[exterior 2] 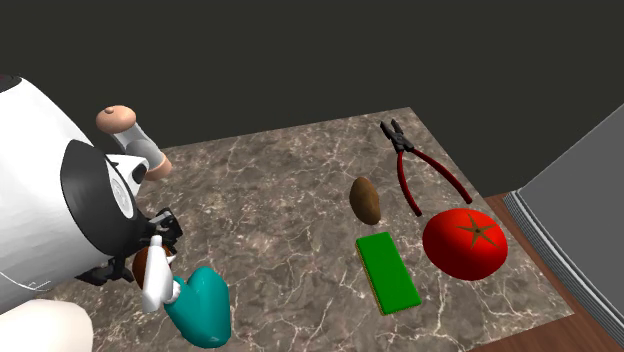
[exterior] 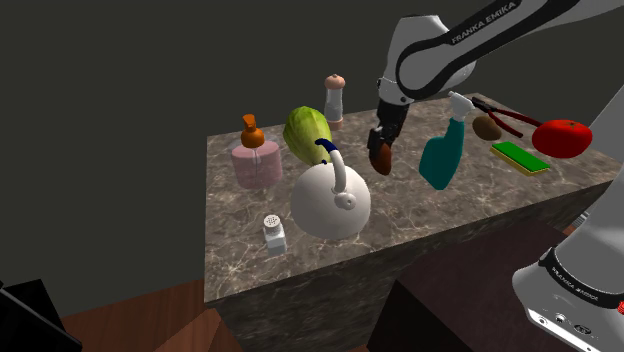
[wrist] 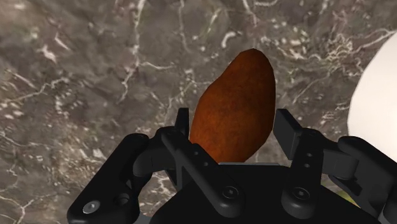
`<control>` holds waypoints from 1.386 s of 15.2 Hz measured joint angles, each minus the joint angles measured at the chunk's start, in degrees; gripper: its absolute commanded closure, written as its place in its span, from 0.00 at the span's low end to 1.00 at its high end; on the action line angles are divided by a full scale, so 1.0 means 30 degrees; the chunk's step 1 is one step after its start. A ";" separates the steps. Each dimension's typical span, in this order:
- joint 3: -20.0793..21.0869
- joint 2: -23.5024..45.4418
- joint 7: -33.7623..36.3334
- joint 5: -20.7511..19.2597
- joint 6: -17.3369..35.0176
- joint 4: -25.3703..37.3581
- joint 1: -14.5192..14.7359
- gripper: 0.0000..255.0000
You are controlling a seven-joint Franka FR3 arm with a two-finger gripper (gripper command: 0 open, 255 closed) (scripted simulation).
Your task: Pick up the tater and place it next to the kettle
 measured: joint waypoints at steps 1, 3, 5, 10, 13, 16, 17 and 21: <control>0.0005 0.0041 -0.0016 0.0019 0.0038 0.0022 0.0005 1.00; 0.0012 0.0027 -0.0025 0.0030 0.0092 -0.0014 0.0005 1.00; 0.0017 0.0032 -0.0035 0.0036 0.0093 -0.0009 0.0003 1.00; 0.0001 0.0092 -0.0020 0.0010 0.0039 -0.0014 -0.0016 0.00; 0.0017 -0.0094 0.0080 -0.0061 -0.0267 0.0116 -0.0011 0.00; -0.0062 -0.1028 0.0225 -0.0366 -0.1888 0.0836 -0.0130 0.00; -0.0068 -0.1262 0.0258 -0.0425 -0.2146 0.0860 -0.0148 0.00; -0.0075 -0.1411 0.0284 -0.0471 -0.2417 0.0955 -0.0166 0.00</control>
